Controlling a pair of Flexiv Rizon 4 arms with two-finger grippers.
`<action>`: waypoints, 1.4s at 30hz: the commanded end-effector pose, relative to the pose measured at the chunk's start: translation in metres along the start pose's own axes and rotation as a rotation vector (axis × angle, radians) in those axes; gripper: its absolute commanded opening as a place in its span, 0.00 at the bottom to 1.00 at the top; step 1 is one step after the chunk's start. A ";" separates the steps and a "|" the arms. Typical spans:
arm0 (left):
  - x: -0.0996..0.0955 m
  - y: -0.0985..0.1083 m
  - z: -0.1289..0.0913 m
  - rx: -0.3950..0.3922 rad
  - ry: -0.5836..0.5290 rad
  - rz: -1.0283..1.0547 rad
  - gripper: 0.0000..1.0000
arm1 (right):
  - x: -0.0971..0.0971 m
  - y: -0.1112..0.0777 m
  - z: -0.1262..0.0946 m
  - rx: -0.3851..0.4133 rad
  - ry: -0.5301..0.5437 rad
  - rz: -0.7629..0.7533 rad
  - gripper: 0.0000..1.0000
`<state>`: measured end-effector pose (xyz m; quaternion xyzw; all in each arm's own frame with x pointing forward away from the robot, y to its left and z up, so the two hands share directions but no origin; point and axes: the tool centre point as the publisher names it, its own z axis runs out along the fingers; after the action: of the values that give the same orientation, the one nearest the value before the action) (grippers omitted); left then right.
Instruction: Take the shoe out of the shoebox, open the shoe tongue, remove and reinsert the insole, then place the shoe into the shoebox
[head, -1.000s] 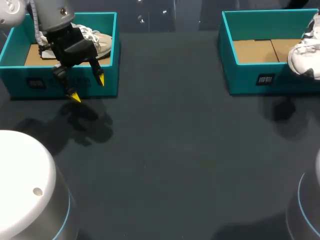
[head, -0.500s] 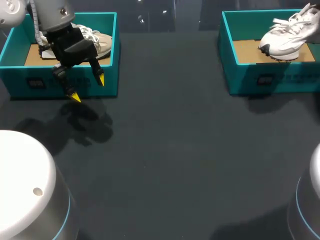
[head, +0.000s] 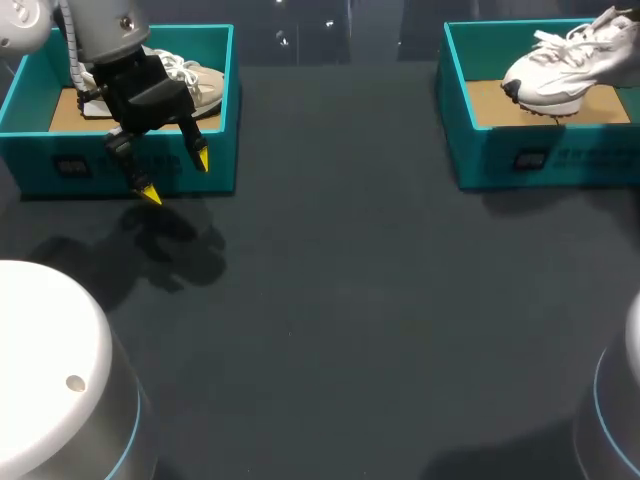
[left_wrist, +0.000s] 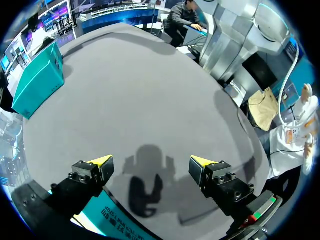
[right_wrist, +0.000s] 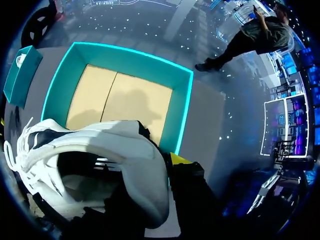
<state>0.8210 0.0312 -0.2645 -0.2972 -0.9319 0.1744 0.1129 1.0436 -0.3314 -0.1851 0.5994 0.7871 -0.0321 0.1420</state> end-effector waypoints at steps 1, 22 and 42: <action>0.000 0.000 0.000 -0.002 0.001 0.001 1.00 | -0.005 -0.003 0.009 -0.011 0.005 0.037 0.00; 0.000 0.000 0.000 -0.002 0.001 0.001 1.00 | -0.015 -0.003 0.027 0.039 -0.047 0.216 0.00; 0.000 0.000 0.000 -0.002 0.001 0.001 1.00 | -0.016 -0.009 0.060 0.106 -0.109 0.416 0.00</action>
<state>0.8210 0.0312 -0.2645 -0.2972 -0.9319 0.1744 0.1129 1.0439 -0.3665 -0.2403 0.7495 0.6402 -0.0637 0.1557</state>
